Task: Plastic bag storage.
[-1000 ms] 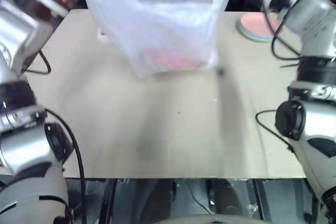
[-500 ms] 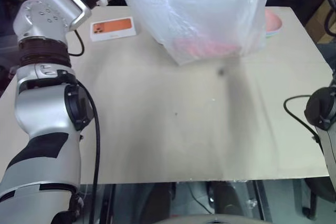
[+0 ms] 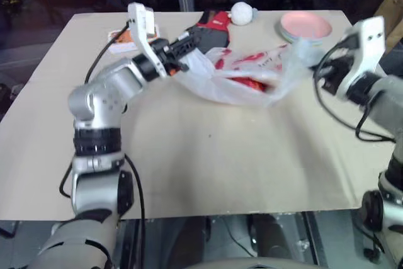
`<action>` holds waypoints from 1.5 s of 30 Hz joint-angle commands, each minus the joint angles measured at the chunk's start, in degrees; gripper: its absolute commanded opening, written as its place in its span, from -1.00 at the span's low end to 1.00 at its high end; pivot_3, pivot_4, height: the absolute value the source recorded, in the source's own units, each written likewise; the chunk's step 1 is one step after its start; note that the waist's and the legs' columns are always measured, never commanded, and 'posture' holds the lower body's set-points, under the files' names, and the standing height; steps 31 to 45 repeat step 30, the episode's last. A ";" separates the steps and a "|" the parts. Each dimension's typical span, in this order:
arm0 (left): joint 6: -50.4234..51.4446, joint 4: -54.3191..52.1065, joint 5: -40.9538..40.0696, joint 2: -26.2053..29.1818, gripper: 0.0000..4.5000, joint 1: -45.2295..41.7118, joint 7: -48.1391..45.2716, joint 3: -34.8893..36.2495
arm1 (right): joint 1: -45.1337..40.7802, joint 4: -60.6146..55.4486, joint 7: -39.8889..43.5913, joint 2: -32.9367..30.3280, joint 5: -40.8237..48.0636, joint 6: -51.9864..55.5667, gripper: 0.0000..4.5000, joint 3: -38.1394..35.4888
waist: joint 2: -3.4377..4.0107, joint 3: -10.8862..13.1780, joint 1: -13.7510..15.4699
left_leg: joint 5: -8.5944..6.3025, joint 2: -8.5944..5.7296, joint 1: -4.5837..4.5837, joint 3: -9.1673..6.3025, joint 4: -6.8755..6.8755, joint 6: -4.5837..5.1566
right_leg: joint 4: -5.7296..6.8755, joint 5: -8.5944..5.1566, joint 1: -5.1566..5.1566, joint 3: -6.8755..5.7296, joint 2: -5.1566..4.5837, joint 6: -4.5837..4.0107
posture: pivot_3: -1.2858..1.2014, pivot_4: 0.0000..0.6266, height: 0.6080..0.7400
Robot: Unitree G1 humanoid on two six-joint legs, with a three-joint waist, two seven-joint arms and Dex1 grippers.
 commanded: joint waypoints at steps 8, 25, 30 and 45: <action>-12.06 -10.27 10.49 0.67 -0.64 18.92 -2.41 -4.14 | 19.93 -5.95 2.21 -2.62 -12.18 -17.54 -0.62 6.94 | -0.01 -0.01 1.24 | 0.02 0.04 0.26 0.01 0.19 0.00 | -0.20 0.15 0.41 -0.01 0.10 0.13 | 0.03 -0.52 1.00; -17.30 -16.17 7.30 11.17 0.94 50.36 -15.01 12.04 | 62.79 -13.43 23.93 -4.78 -10.45 -36.93 0.98 -20.31 | -0.21 -0.52 2.41 | -0.31 1.01 0.96 0.88 0.09 0.02 | -0.89 -0.15 1.31 -0.12 0.12 0.06 | 0.03 -0.52 1.00; -14.73 -15.50 4.22 8.93 0.94 46.89 -11.08 15.39 | 64.39 -8.14 25.86 -3.46 -12.79 -42.69 0.98 -19.14 | -0.36 -0.62 2.94 | -0.30 1.00 0.88 0.89 0.10 0.06 | -1.04 -0.12 1.33 -0.20 0.06 0.08 | 0.03 -0.52 1.00; -14.73 -15.50 4.22 8.93 0.94 46.89 -11.08 15.39 | 64.39 -8.14 25.86 -3.46 -12.79 -42.69 0.98 -19.14 | -0.36 -0.62 2.94 | -0.30 1.00 0.88 0.89 0.10 0.06 | -1.04 -0.12 1.33 -0.20 0.06 0.08 | 0.03 -0.52 1.00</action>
